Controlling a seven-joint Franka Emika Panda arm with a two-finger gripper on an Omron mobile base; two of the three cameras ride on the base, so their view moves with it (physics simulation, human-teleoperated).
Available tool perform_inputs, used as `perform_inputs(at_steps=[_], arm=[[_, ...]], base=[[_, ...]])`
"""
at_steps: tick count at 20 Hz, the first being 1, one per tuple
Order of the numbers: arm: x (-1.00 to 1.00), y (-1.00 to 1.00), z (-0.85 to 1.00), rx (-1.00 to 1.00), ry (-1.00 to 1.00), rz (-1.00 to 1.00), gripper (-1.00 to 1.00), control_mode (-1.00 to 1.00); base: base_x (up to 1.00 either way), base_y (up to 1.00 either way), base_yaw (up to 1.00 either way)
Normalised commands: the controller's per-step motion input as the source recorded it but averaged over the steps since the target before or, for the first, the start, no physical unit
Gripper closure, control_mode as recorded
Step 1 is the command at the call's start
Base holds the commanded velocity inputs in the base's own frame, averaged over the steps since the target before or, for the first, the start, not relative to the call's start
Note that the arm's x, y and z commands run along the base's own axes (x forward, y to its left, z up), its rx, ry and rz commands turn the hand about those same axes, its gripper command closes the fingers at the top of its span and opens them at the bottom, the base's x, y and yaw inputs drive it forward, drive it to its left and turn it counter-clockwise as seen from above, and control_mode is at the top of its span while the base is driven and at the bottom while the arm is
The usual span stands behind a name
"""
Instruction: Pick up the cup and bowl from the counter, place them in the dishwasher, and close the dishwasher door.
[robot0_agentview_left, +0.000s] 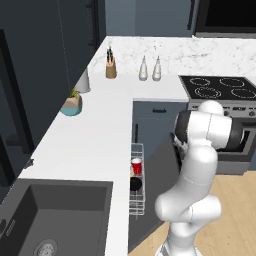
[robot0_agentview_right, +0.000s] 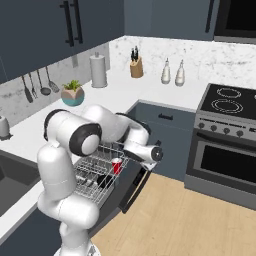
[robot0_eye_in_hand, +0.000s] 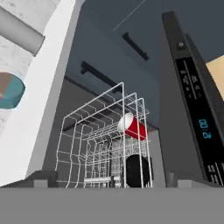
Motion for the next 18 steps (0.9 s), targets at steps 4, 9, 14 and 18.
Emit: perform_inputs(at_steps=[4,9,14,18], arm=[[-0.45,-0.71,0.00,0.45,0.00,-0.09,-1.00,-1.00],[-0.36,-0.62,-0.02,0.50,0.00,-0.06,-1.00,-1.00],[-0.07,-0.22,-0.50,0.39,0.01,0.01,-1.00,-1.00],[0.00,-0.35,-0.73,0.35,-0.01,0.11,-1.00,-1.00]], base=[[0.00,0.00,0.00],[0.00,0.00,0.00],[0.00,0.00,0.00],[0.00,0.00,0.00]])
